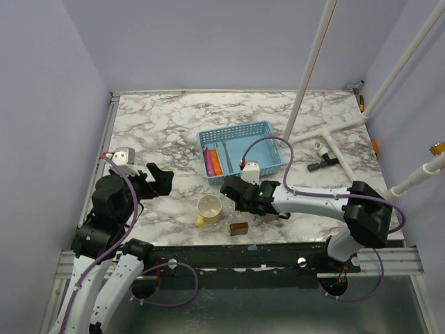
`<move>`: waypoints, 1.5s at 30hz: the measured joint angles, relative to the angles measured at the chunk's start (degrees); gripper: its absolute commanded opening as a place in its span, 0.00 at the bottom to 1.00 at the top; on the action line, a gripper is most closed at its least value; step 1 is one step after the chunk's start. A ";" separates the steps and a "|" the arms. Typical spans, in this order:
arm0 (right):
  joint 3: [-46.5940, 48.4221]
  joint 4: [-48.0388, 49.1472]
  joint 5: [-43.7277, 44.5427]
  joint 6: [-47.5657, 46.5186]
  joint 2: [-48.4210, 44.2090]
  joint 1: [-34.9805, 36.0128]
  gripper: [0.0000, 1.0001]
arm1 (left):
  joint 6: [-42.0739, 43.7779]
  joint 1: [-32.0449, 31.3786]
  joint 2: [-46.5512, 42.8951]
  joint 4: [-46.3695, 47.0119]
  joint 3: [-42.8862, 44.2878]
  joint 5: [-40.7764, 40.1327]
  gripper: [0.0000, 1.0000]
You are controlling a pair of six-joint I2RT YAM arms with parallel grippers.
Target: Prepare toiletry sets of a toothbrush and toothpaste on the tray
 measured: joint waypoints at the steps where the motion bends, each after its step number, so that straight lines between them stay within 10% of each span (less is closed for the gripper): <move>1: 0.00 0.02 -0.11 -0.09 0.00 -0.04 0.01 | 0.00 0.00 0.02 0.00 0.00 0.00 0.99; 45: -3.45 -1.25 -1.53 0.98 -4.00 0.76 0.01 | 0.00 0.00 0.42 0.00 0.00 0.00 0.99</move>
